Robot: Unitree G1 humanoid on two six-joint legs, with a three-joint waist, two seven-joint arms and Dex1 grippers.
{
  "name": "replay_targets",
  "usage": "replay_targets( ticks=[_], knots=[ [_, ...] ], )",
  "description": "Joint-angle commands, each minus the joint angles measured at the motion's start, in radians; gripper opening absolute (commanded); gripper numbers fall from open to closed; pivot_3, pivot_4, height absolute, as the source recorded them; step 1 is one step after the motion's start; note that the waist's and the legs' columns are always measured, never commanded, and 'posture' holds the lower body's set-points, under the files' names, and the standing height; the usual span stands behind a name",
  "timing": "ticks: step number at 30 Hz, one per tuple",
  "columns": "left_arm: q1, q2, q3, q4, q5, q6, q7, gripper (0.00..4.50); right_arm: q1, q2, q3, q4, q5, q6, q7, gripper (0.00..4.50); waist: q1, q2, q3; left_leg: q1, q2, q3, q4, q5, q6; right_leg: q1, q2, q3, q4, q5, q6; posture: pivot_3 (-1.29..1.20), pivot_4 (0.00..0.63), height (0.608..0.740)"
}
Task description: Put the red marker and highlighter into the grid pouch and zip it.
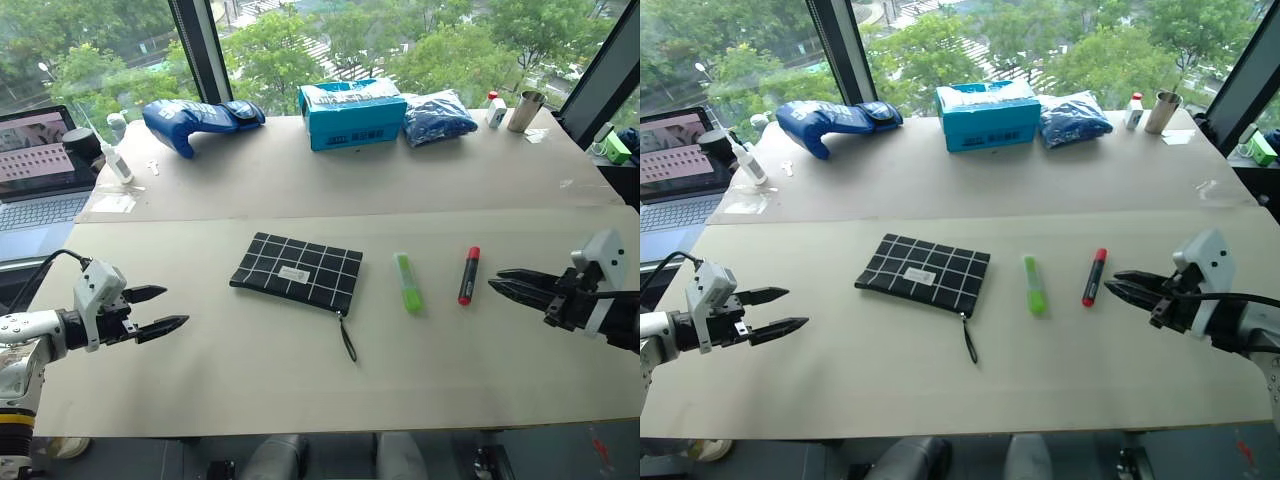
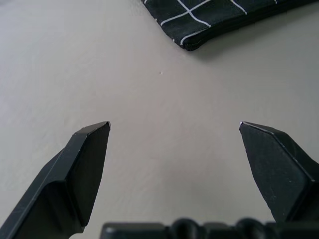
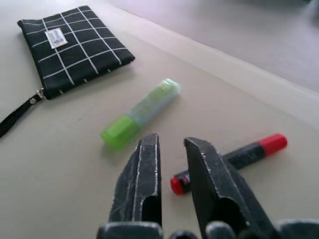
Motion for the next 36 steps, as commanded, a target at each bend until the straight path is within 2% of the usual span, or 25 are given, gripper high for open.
replay_targets(
  ticks=[1,4,6,12,15,19,21,28,32,36],
  knots=[
    [-0.061,0.009,-0.048,0.056,0.085,-0.163,-0.007,4.5,-0.127,0.066,0.161,-0.104,0.049,0.039,-0.019,0.03,-0.004,-0.001,0.0,0.0,0.002,0.001,0.0,0.0,-0.001,0.0,0.001,0.0,0.0,0.001,-0.001,0.0,0.15,0.74],
    [-0.128,-0.002,-0.1,0.132,0.153,-0.287,0.013,4.5,-0.228,0.148,0.376,-0.057,-0.095,-0.007,-0.053,0.03,-0.004,-0.004,0.001,-0.001,0.004,0.001,0.0,0.0,-0.002,-0.001,0.003,-0.002,0.0,0.001,-0.002,0.0,0.15,0.74],
    [-0.164,-0.01,-0.128,0.18,0.195,-0.359,0.027,4.5,-0.303,0.206,0.473,0.004,-0.181,-0.035,-0.094,0.03,-0.004,-0.005,0.0,0.0,0.004,0.001,0.001,0.002,-0.006,-0.001,0.003,-0.002,0.0,0.002,-0.002,0.0,0.15,0.74],
    [-0.295,-0.052,-0.204,0.338,0.312,-0.552,0.107,4.5,-0.494,0.368,0.655,0.132,-0.32,-0.065,-0.133,0.03,-0.009,-0.005,0.0,-0.003,0.003,0.003,0.002,0.003,-0.008,-0.007,0.002,-0.002,0.002,0.003,-0.002,0.0,0.15,0.74],
    [-0.34,-0.074,-0.236,0.388,0.342,-0.603,0.126,4.5,-0.515,0.394,0.721,0.17,-0.379,-0.077,-0.121,0.03,-0.01,-0.007,-0.001,-0.006,0.003,0.003,0.003,0.004,-0.009,-0.011,0.002,-0.003,0.004,0.004,-0.002,0.0,0.15,0.74],
    [-0.379,-0.103,-0.272,0.436,0.373,-0.643,0.141,4.5,-0.498,0.36,0.846,0.18,-0.471,-0.081,-0.066,0.03,-0.013,-0.007,-0.001,-0.01,0.001,0.003,0.005,0.004,-0.009,-0.014,0.001,-0.004,0.007,0.006,-0.001,0.0,0.15,0.74],
    [-0.392,-0.113,-0.278,0.451,0.375,-0.657,0.142,4.5,-0.498,0.361,0.862,0.187,-0.49,-0.081,-0.061,0.03,-0.018,-0.007,-0.002,-0.011,0.0,0.003,0.007,0.004,-0.009,-0.014,0.001,-0.004,0.007,0.006,-0.001,0.0,0.15,0.74],
    [-0.443,-0.169,-0.322,0.489,0.402,-0.705,0.146,4.5,-0.552,0.448,0.891,0.385,-0.637,-0.084,-0.189,0.03,-0.017,-0.008,-0.005,-0.006,0.001,0.003,0.008,0.005,-0.01,-0.011,0.002,-0.004,0.006,0.008,-0.002,0.0,0.15,0.74],
    [-0.48,-0.193,-0.353,0.541,0.433,-0.774,0.151,4.5,-0.549,0.468,0.866,0.395,-0.638,-0.097,-0.193,0.03,-0.017,-0.009,-0.007,-0.001,0.001,0.004,0.008,0.005,-0.01,-0.007,0.002,-0.004,0.006,0.008,-0.003,0.0,0.15,0.74],
    [-0.547,-0.206,-0.387,0.645,0.505,-0.858,0.233,4.5,-0.549,0.472,0.852,0.389,-0.635,-0.105,-0.183,0.03,-0.015,-0.009,-0.009,0.0,0.001,0.004,0.008,0.005,-0.01,-0.005,0.002,-0.004,0.006,0.009,-0.003,0.0,0.15,0.74]
  ],
)
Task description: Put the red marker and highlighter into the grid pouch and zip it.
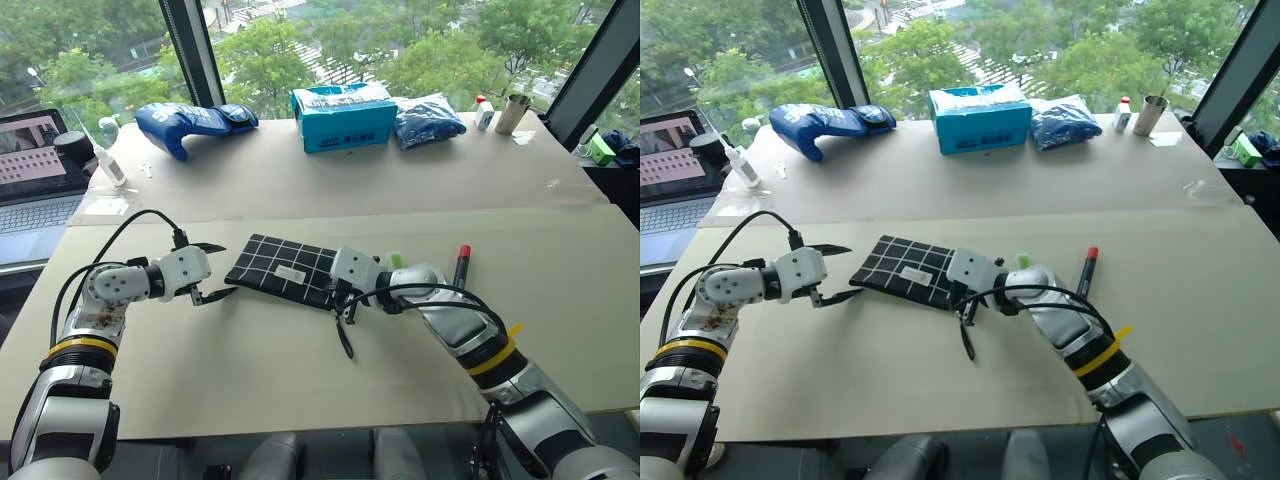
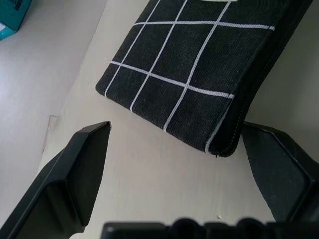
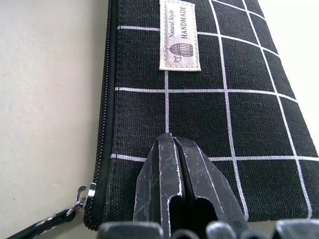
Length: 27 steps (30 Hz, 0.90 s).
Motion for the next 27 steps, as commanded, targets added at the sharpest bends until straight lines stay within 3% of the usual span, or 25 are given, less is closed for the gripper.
replay_targets(
  ticks=[1,4,7,17,23,27],
  knots=[
    [-0.055,-0.021,-0.042,0.099,0.083,-0.08,0.084,4.5,0.017,-0.002,-0.015,0.024,-0.025,0.008,-0.005,0.03,0.002,0.0,-0.002,0.0,0.0,0.0,0.0,0.0,0.0,0.0,0.0,0.0,0.0,0.0,0.0,0.0,0.15,0.74],
    [-0.096,-0.038,-0.062,0.165,0.12,-0.125,0.147,4.5,0.032,0.0,-0.02,0.005,-0.021,0.015,-0.002,0.03,0.005,0.0,-0.002,0.001,0.0,0.0,0.0,0.001,-0.001,0.001,0.0,0.0,-0.001,0.001,0.0,0.0,0.15,0.74],
    [-0.122,-0.053,-0.083,0.217,0.153,-0.16,0.199,3.73,0.053,0.001,-0.03,-0.022,-0.016,0.025,-0.001,0.0,0.007,0.0,-0.003,0.001,0.0,0.0,0.0,0.001,-0.001,0.002,0.0,0.0,0.0,0.002,0.0,0.0,0.15,0.74],
    [-0.16,-0.059,-0.1,0.297,0.168,-0.211,0.209,0.13,0.091,-0.018,-0.068,-0.072,-0.008,0.036,0.012,0.0,0.001,0.0,-0.003,0.0,-0.001,0.0,0.0,0.001,-0.001,0.001,0.0,0.0,-0.001,0.002,0.001,0.0,0.15,0.74],
    [-0.161,-0.077,-0.058,0.293,0.079,-0.147,0.104,0.03,0.101,-0.013,-0.102,-0.086,-0.003,0.003,0.006,0.0,-0.003,0.0,-0.003,0.0,-0.001,0.0,0.0,0.001,-0.001,0.001,0.001,0.0,-0.001,0.002,0.001,0.0,0.15,0.74],
    [-0.114,-0.095,0.003,0.158,-0.072,0.123,-0.085,0.03,0.06,0.042,-0.272,-0.084,0.094,0.041,-0.064,0.0,-0.006,0.0,-0.003,-0.002,-0.001,0.0,0.0,0.001,-0.001,-0.002,0.001,0.0,-0.001,0.002,0.001,0.0,0.15,0.74]
  ],
)
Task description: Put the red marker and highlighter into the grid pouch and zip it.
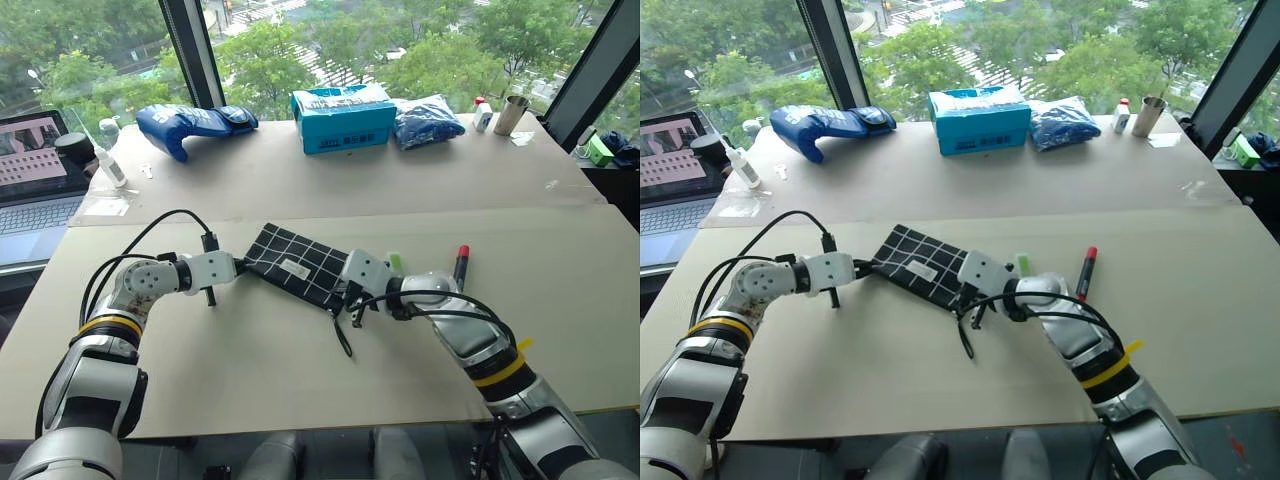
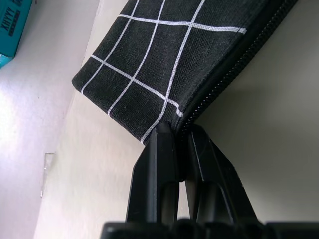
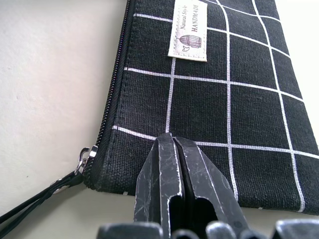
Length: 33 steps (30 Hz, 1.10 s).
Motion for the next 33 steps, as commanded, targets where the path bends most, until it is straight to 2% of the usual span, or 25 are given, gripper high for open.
replay_targets(
  ticks=[1,2,4,5,11,13,15,18,21,24,29,33],
  knots=[
    [0.05,0.003,0.053,-0.159,-0.129,0.247,-0.133,0.03,-0.044,0.032,-0.191,-0.014,0.101,0.053,-0.064,0.0,-0.004,0.0,0.0,-0.001,0.0,0.0,0.0,0.0,0.0,-0.002,0.0,0.0,0.001,0.0,0.0,0.0,0.15,0.74],
    [0.078,0.009,0.065,-0.239,-0.158,0.335,-0.143,0.03,-0.051,0.028,-0.242,-0.022,0.124,0.062,-0.077,0.0,-0.007,0.0,0.0,-0.002,0.0,0.0,0.0,0.0,0.0,-0.003,0.0,0.0,0.001,0.0,0.0,0.0,0.15,0.74],
    [0.14,0.021,0.086,-0.401,-0.201,0.488,-0.142,0.0,-0.064,0.012,-0.329,-0.044,0.166,0.099,-0.095,0.6,-0.011,0.0,0.0,-0.004,0.001,0.0,0.0,0.0,0.0,-0.006,0.0,0.001,0.002,0.0,0.0,0.0,0.15,0.74],
    [0.179,0.029,0.095,-0.497,-0.222,0.572,-0.136,0.0,-0.07,-0.006,-0.371,-0.064,0.185,0.128,-0.103,0.75,-0.014,0.0,0.0,-0.006,0.001,0.0,0.0,0.0,0.0,-0.008,0.0,0.0,0.003,0.0,0.0,0.0,0.15,0.74],
    [0.333,0.072,0.124,-0.884,-0.273,0.942,-0.066,0.0,-0.053,-0.125,-0.509,-0.175,0.242,0.228,-0.126,2.86,-0.028,0.0,0.0,-0.014,0.003,0.0,0.001,-0.001,0.001,-0.013,0.001,0.0,0.003,0.001,-0.001,0.0,0.15,0.74],
    [0.358,0.085,0.117,-0.973,-0.27,1.063,-0.036,0.0,-0.039,-0.159,-0.569,-0.202,0.269,0.275,-0.14,3.63,-0.03,0.0,0.0,-0.014,0.003,0.0,0.0,-0.001,0.001,-0.014,0.001,0.0,0.003,0.001,-0.001,0.0,0.15,0.74],
    [0.347,0.078,0.115,-1.029,-0.254,1.177,0.027,0.0,0.012,-0.194,-0.616,-0.26,0.347,0.355,-0.098,4.21,-0.027,0.0,0.0,-0.014,0.003,0.001,0.0,-0.001,0.001,-0.014,0.001,0.0,0.002,0.001,-0.001,0.0,0.15,0.74],
    [0.32,0.066,0.095,-1.092,-0.241,1.301,0.088,0.0,0.132,-0.22,-0.58,-0.388,0.424,0.389,-0.033,4.21,-0.014,0.0,0.0,-0.014,0.003,0.001,0.0,-0.001,0.002,-0.014,0.001,0.0,0.001,0.001,-0.001,0.0,0.15,0.74],
    [0.297,0.057,0.073,-1.115,-0.22,1.353,0.138,0.0,0.192,-0.224,-0.497,-0.455,0.421,0.37,-0.034,4.21,-0.016,0.0,0.0,-0.013,0.005,0.004,0.0,-0.001,0.002,-0.013,0.002,0.001,0.0,0.001,-0.001,0.0,0.15,0.74],
    [0.275,0.029,0.061,-1.145,-0.218,1.401,0.187,0.0,0.207,-0.187,-0.393,-0.452,0.377,0.343,-0.083,4.21,-0.015,0.0,0.0,-0.012,0.006,0.008,0.0,-0.001,0.002,-0.013,0.002,0.002,-0.002,0.002,-0.002,0.0,0.15,0.74],
    [0.241,-0.054,0.104,-1.22,-0.277,1.579,0.274,0.0,0.197,-0.133,-0.233,-0.408,0.292,0.272,-0.128,4.21,-0.001,-0.001,0.001,-0.011,0.007,0.009,0.001,-0.001,0.001,-0.012,0.002,0.002,-0.002,0.003,-0.002,0.0,0.15,0.74],
    [0.245,-0.047,0.093,-1.269,-0.285,1.711,0.314,0.0,0.168,-0.106,-0.177,-0.358,0.247,0.227,-0.143,4.21,-0.001,-0.001,0.001,-0.013,0.006,0.009,0.006,-0.001,0.002,-0.012,0.002,0.002,-0.001,0.003,-0.002,0.0,0.15,0.74]
  ],
)
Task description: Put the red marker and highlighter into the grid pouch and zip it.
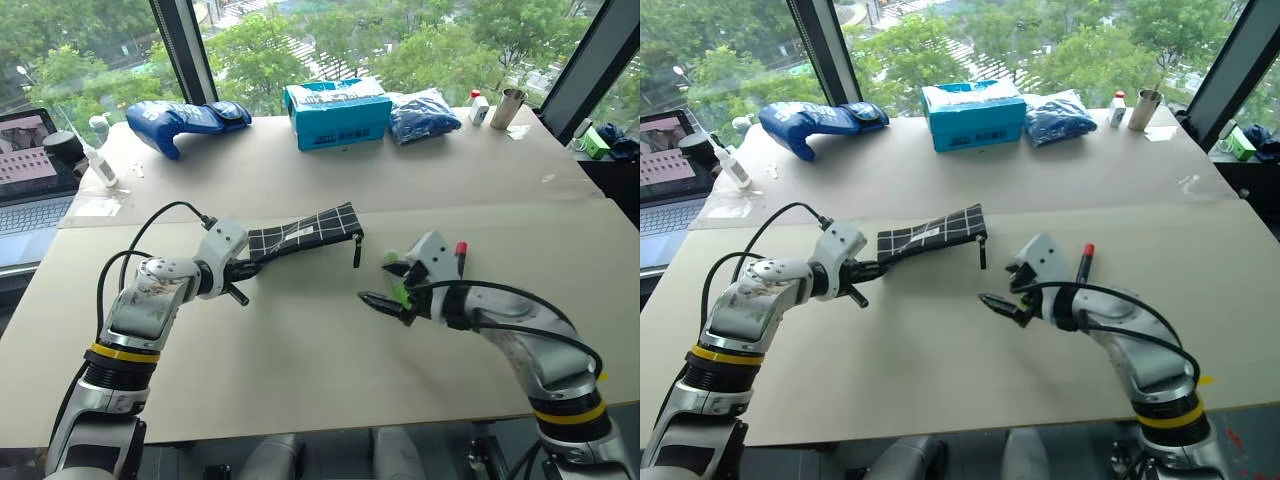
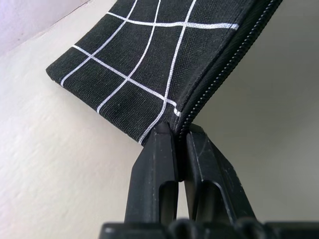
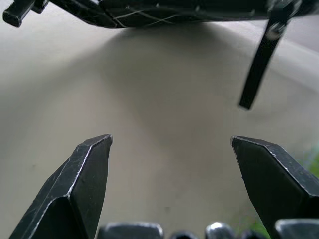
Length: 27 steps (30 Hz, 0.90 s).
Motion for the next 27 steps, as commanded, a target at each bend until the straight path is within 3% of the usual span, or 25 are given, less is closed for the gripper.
replay_targets(
  ticks=[1,9,20,27],
  knots=[
    [-0.006,0.031,0.006,-0.077,-0.012,0.124,0.038,0.0,-0.043,0.005,0.033,0.034,-0.057,-0.078,-0.017,4.21,-0.001,0.0,0.0,0.0,0.0,0.0,0.001,0.0,0.0,0.0,0.0,0.0,0.0,0.0,0.0,0.0,0.15,0.74],
    [0.018,0.089,0.01,-0.192,-0.042,0.245,0.064,0.0,-0.16,0.055,-0.029,0.208,-0.117,-0.142,-0.106,4.21,0.0,0.0,0.0,0.0,0.005,0.001,0.001,-0.001,-0.001,0.0,0.006,0.001,-0.001,0.002,-0.002,0.0,0.15,0.74],
    [0.018,0.045,0.022,-0.225,-0.112,0.308,0.119,0.0,-0.183,0.228,0.01,0.278,-0.136,-0.122,-0.186,4.21,-0.002,0.0,0.0,0.0,0.008,0.001,0.001,-0.001,-0.003,-0.002,0.009,0.002,0.001,0.003,-0.005,0.0,0.15,0.74],
    [0.015,0.032,0.027,-0.229,-0.159,0.323,0.13,0.0,-0.233,0.269,-0.017,0.413,-0.189,-0.182,-0.262,4.21,-0.002,0.0,0.0,0.0,0.007,0.001,0.001,-0.001,-0.003,-0.003,0.009,0.002,0.001,0.003,-0.005,0.0,0.15,0.74]
  ],
)
